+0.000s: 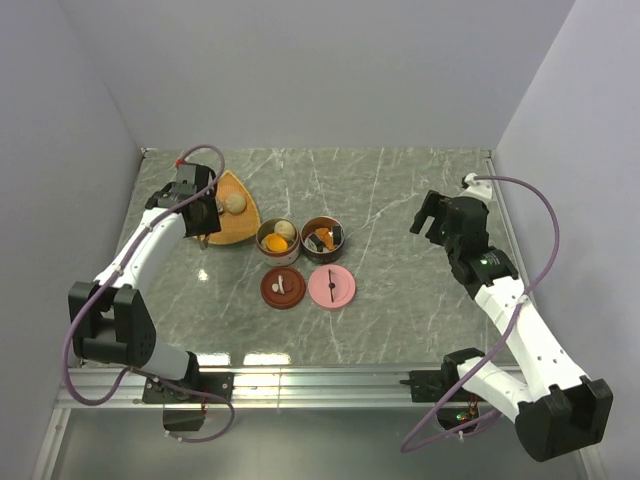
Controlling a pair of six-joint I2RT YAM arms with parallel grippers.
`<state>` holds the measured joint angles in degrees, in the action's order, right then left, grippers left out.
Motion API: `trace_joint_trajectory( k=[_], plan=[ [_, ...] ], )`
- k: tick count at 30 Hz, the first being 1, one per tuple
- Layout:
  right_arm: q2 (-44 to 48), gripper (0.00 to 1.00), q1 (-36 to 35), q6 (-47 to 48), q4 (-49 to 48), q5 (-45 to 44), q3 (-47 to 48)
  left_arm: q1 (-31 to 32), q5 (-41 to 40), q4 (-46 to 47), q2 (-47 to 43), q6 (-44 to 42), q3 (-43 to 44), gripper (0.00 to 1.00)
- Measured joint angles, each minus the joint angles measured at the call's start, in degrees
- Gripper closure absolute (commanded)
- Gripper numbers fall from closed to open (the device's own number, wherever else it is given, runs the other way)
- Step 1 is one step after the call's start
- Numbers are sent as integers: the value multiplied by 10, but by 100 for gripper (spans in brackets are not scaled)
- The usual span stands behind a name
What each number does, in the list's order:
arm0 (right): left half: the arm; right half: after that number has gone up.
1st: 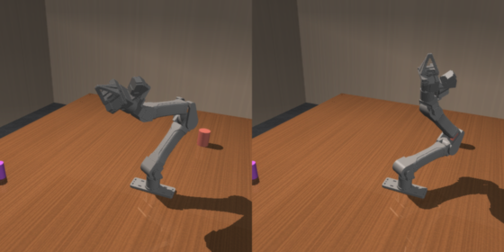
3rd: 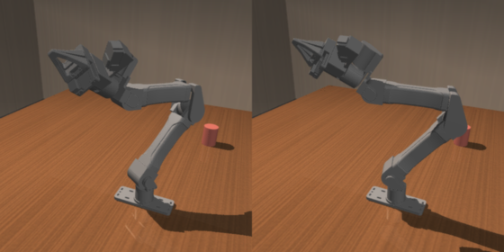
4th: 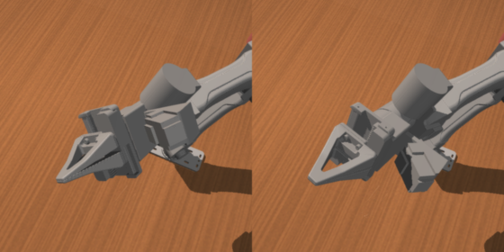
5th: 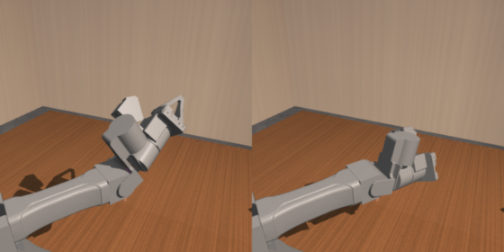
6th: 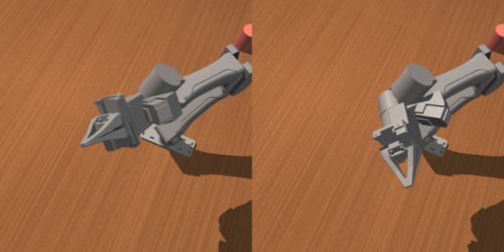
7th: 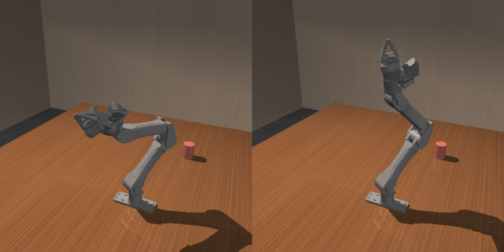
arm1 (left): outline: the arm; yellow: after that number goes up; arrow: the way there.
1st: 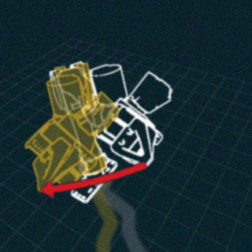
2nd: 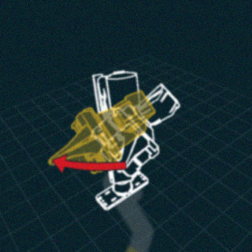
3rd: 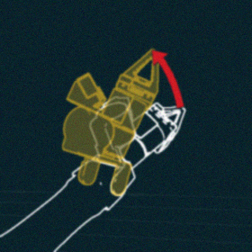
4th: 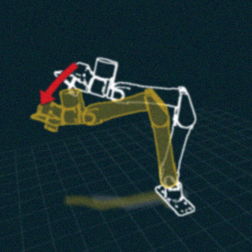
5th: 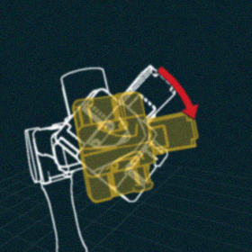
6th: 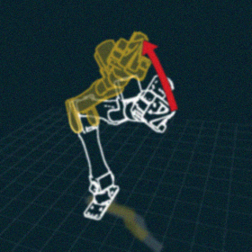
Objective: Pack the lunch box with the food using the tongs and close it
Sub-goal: Pick up the food using the clamp
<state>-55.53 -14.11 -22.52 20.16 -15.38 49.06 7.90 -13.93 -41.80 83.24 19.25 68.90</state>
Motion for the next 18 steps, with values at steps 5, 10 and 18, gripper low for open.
trace_joint_trajectory(
  k=[5,10,18],
  plan=[
    [-11,7,0,5,-1,0,7,0,2,9,30,-4,0,52],
    [-19,6,1,10,-2,0,10,0,6,6,53,-5,9,57],
    [-30,7,3,11,-5,4,19,0,15,-11,59,-5,28,63]
  ],
)
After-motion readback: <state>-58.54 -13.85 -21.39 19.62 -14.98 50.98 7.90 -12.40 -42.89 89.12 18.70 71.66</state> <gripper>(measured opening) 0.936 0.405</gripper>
